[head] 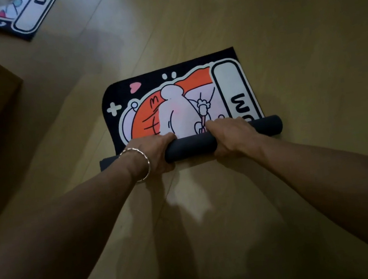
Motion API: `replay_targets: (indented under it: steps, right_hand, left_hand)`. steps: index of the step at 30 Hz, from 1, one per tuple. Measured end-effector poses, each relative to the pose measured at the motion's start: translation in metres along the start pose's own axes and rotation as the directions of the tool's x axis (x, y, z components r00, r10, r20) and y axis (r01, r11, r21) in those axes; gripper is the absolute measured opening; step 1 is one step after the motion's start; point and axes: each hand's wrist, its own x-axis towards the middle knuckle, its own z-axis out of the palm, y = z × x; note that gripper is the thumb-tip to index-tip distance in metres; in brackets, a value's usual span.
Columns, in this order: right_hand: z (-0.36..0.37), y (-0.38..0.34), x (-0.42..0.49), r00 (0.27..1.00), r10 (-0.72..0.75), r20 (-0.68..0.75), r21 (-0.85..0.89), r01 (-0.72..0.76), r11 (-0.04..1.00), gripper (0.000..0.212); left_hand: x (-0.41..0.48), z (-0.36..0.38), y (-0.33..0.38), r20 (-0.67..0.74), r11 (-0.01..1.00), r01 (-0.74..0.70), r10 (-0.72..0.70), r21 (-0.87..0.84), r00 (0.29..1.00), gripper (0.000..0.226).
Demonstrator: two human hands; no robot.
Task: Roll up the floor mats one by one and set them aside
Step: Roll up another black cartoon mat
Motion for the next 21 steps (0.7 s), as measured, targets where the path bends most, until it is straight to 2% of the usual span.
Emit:
replay_targets:
  steps: [3,7,11,14,16,19,21]
  right_hand:
    - [-0.002,0.0,0.002,1.0,0.004,0.013,0.001,-0.004,1.0,0.05]
    - [0.007,-0.001,-0.002,0.991,-0.065,-0.114,-0.088,0.055,0.995,0.054]
    - [0.006,0.001,-0.003,0.985,-0.038,-0.171,-0.129,0.016,0.992,0.053]
    - [0.003,0.001,-0.003,0.958,-0.049,-0.284,-0.237,-0.021,0.971,0.054]
    - [0.002,0.003,-0.002,0.941,-0.07,-0.33,-0.292,-0.031,0.956,0.055]
    - [0.001,0.008,0.0,0.942,-0.066,-0.33,-0.28,-0.031,0.959,0.056]
    - [0.002,0.013,0.003,0.958,-0.048,-0.281,-0.202,-0.01,0.979,0.053]
  left_hand:
    - [0.002,0.004,0.002,-0.035,0.997,0.012,-0.009,0.079,0.999,0.049]
    - [0.004,-0.004,0.002,0.031,1.0,0.028,-0.028,-0.007,0.999,0.043]
    - [0.005,-0.002,0.006,-0.078,0.998,0.026,-0.022,0.056,0.997,0.049]
    - [0.01,0.001,0.009,-0.136,0.99,0.062,-0.045,0.123,0.99,0.059]
    - [0.014,0.0,0.01,-0.151,0.986,0.101,-0.081,0.131,0.985,0.056]
    - [0.021,-0.002,0.013,-0.16,0.983,0.124,-0.102,0.134,0.982,0.052]
    - [0.024,-0.003,0.016,-0.163,0.983,0.112,-0.088,0.144,0.983,0.052]
